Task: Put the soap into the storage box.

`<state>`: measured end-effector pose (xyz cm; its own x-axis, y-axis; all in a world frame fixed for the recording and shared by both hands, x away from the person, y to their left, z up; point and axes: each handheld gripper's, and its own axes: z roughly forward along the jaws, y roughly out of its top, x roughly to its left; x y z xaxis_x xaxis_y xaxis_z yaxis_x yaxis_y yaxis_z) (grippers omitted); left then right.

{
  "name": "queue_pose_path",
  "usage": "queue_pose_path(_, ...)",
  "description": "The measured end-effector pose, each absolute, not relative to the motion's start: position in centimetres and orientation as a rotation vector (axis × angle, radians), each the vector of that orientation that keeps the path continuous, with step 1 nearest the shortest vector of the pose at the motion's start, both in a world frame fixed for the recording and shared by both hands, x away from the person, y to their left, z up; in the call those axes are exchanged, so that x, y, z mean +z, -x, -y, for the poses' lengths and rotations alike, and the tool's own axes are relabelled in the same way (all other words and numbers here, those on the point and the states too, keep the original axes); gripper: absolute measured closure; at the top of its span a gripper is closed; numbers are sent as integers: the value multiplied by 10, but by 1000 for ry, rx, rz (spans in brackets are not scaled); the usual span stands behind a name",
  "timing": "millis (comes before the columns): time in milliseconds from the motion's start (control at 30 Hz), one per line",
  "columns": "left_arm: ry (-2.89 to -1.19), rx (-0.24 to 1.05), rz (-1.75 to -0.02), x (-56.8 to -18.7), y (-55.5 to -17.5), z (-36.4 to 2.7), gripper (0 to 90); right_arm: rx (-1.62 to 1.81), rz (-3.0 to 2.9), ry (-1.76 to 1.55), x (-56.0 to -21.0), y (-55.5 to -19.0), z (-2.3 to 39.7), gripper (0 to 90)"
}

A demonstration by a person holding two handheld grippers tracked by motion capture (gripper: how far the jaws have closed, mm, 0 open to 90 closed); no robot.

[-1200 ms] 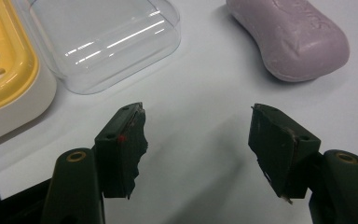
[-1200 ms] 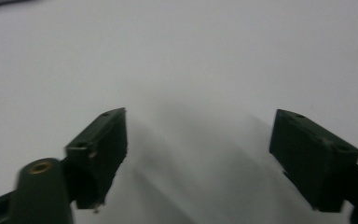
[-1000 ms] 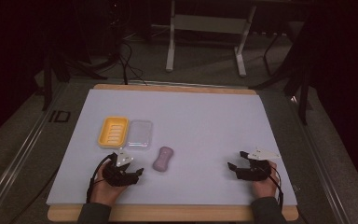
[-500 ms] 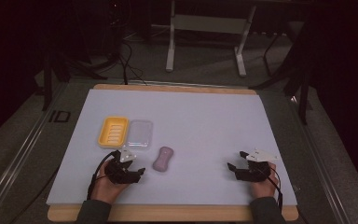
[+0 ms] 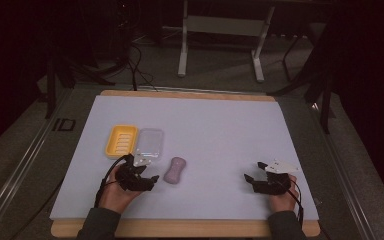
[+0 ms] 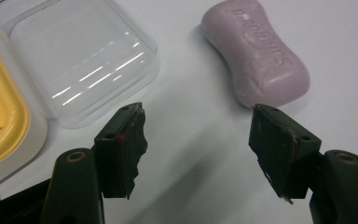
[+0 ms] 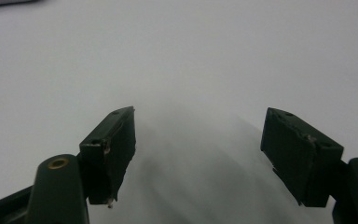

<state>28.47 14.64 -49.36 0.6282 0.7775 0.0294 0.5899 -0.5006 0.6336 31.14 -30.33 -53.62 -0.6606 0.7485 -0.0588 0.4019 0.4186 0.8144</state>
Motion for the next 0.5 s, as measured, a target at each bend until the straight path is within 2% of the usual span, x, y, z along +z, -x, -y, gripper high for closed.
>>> queue_pose_path(500,-2282,391,-1069,-483,-294,-136,349,1135,-2259,-971,-536,-311,303,258)
